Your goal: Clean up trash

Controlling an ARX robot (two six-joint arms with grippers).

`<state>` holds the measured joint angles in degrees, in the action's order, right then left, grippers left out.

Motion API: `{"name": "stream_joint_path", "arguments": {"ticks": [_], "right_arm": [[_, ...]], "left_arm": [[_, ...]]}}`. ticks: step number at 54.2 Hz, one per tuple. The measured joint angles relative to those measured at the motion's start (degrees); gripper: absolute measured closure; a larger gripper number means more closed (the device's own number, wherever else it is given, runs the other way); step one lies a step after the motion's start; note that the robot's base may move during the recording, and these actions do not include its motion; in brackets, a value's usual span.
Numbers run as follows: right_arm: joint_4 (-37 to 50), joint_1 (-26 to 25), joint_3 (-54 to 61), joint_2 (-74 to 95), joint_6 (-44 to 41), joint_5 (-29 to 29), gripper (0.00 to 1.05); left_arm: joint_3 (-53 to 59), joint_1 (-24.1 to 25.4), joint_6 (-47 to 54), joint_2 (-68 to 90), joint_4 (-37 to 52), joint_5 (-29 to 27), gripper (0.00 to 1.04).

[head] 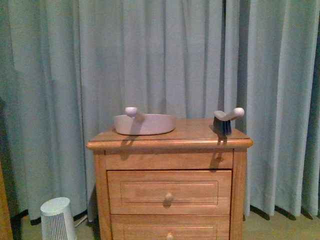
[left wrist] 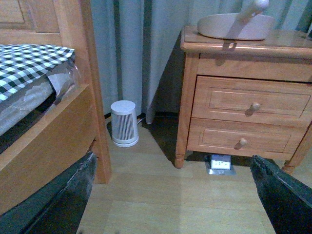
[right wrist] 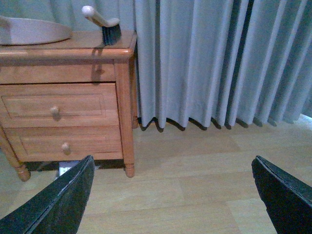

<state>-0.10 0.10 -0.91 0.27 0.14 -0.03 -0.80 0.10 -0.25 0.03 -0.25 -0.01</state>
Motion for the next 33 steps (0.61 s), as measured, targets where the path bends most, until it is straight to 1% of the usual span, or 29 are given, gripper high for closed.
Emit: {"name": "stream_joint_path", "arguments": {"ticks": [33], "right_arm": [[0.00, 0.00, 0.00, 0.00, 0.00, 0.00, 0.07]], "left_arm": [[0.00, 0.00, 0.00, 0.00, 0.00, 0.00, 0.08]]}}
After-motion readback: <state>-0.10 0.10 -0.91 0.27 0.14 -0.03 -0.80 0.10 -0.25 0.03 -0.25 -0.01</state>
